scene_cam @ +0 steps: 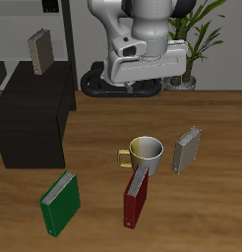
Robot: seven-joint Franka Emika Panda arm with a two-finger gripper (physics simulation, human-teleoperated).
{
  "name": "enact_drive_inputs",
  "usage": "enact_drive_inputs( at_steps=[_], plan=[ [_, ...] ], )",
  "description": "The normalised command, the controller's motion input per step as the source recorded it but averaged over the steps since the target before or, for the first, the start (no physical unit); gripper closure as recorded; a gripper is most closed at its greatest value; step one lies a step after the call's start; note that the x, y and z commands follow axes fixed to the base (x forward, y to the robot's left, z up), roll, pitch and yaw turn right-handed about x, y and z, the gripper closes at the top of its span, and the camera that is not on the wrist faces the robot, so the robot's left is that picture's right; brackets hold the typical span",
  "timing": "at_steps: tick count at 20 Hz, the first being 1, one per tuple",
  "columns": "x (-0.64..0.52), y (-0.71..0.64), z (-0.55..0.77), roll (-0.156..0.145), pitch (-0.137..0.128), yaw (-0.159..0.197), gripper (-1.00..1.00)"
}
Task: Place the right yellow book upright on top of the shelf and place the white-yellow mug on top of the shelf
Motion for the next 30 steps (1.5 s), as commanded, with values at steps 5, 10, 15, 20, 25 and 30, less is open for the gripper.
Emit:
enact_drive_inputs(
  at_steps=[5,10,15,20,25,30],
  plan=[
    [0.22,0.08,-0.27,-0.028,0.028,-0.003,-1.00],
    [0.13,0.15,-0.39,-0.029,0.020,0.051,-1.00],
    [-0.15,0.18,-0.26,-0.056,-0.050,-0.002,-1.00],
    [-0.23,0.21,-0.18,-0.058,-0.114,-0.017,-1.00],
    [0.04,0.19,-0.31,-0.006,0.012,-0.010,-1.00],
    [0.07,0.17,-0.37,-0.006,-0.007,0.080,-1.00]
  ],
)
